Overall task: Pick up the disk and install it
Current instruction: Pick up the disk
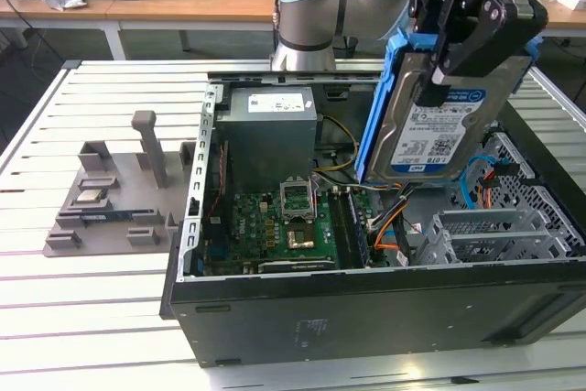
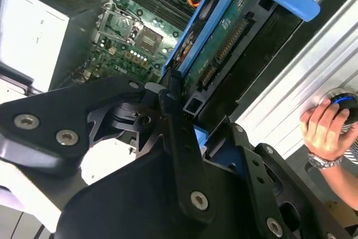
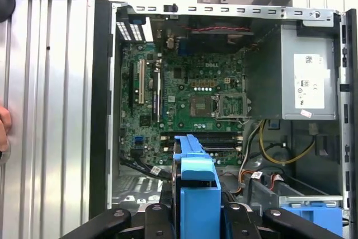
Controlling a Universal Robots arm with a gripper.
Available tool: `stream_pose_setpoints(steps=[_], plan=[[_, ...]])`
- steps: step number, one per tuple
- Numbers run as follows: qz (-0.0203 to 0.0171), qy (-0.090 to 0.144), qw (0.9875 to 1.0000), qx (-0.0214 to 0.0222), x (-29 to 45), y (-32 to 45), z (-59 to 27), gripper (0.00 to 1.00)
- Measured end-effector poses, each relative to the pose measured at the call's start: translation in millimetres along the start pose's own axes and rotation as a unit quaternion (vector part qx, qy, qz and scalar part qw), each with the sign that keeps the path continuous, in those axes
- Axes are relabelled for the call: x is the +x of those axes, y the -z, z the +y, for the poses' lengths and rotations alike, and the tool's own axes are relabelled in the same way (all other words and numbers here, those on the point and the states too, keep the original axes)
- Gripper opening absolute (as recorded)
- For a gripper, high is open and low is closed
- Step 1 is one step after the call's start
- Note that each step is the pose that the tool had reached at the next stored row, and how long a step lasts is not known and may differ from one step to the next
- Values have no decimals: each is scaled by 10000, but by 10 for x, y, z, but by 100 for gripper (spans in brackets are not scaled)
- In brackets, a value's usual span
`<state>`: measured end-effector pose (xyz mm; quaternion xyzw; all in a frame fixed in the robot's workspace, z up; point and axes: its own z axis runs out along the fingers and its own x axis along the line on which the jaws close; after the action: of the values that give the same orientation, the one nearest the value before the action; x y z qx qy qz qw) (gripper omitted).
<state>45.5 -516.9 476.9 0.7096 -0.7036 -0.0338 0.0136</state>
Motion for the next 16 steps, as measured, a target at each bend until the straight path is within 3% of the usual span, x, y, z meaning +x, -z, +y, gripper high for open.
stream_pose_setpoints(steps=[6, 9, 11, 16], plan=[[-5, 0, 10000, 0, 247, -5, 1, 37], [-37, 2, 10000, 0, 371, -6, 2, 37], [-43, 2, 10000, 0, 404, -5, -48, 37], [-43, 3, 10000, -1, 406, 4, -190, 37]])
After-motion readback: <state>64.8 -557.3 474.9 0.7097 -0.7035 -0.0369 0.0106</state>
